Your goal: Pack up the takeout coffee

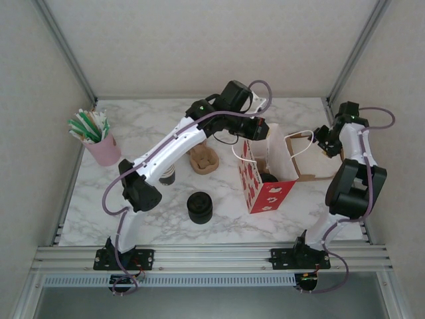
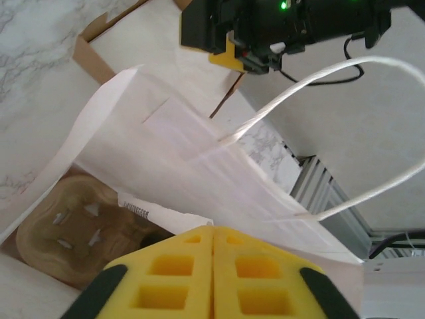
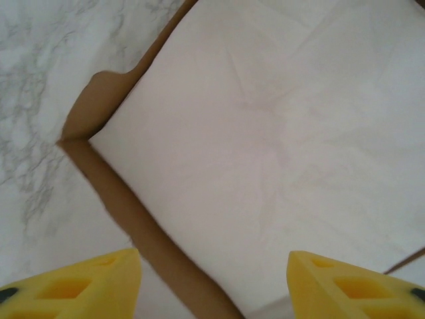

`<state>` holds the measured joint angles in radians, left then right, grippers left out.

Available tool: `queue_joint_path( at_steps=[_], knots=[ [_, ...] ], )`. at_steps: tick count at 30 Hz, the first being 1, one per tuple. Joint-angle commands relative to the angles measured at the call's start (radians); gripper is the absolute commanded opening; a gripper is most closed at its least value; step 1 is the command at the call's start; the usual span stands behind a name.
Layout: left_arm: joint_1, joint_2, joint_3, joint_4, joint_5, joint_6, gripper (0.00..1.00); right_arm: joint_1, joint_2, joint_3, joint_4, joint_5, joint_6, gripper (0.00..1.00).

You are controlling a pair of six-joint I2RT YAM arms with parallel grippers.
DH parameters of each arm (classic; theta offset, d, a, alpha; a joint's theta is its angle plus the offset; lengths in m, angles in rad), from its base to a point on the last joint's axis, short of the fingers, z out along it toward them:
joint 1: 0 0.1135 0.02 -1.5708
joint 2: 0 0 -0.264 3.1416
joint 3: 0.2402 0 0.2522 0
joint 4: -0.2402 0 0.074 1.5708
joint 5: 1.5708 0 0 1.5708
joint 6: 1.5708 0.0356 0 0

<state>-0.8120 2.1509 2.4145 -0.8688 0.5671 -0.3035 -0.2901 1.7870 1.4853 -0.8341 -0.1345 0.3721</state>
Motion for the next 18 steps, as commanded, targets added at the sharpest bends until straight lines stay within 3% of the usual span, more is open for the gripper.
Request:
queue_joint_path(
  at_steps=[1, 4, 10, 18],
  knots=[
    [-0.003, -0.004, 0.047, -0.008, -0.013, 0.013, 0.25, -0.001, 0.068, 0.057, -0.030, 0.070, -0.040, 0.59],
    [-0.004, -0.020, 0.052, 0.010, -0.004, 0.005, 0.48, 0.001, 0.133, 0.089, -0.039, 0.090, -0.056, 0.59],
    [0.007, -0.062, 0.061, 0.020, -0.052, 0.004, 0.78, 0.029, 0.247, 0.161, -0.064, 0.137, -0.079, 0.60],
    [0.057, -0.171, -0.052, 0.069, -0.124, -0.002, 0.99, 0.065, 0.345, 0.199, -0.075, 0.159, -0.092, 0.67]
  ],
)
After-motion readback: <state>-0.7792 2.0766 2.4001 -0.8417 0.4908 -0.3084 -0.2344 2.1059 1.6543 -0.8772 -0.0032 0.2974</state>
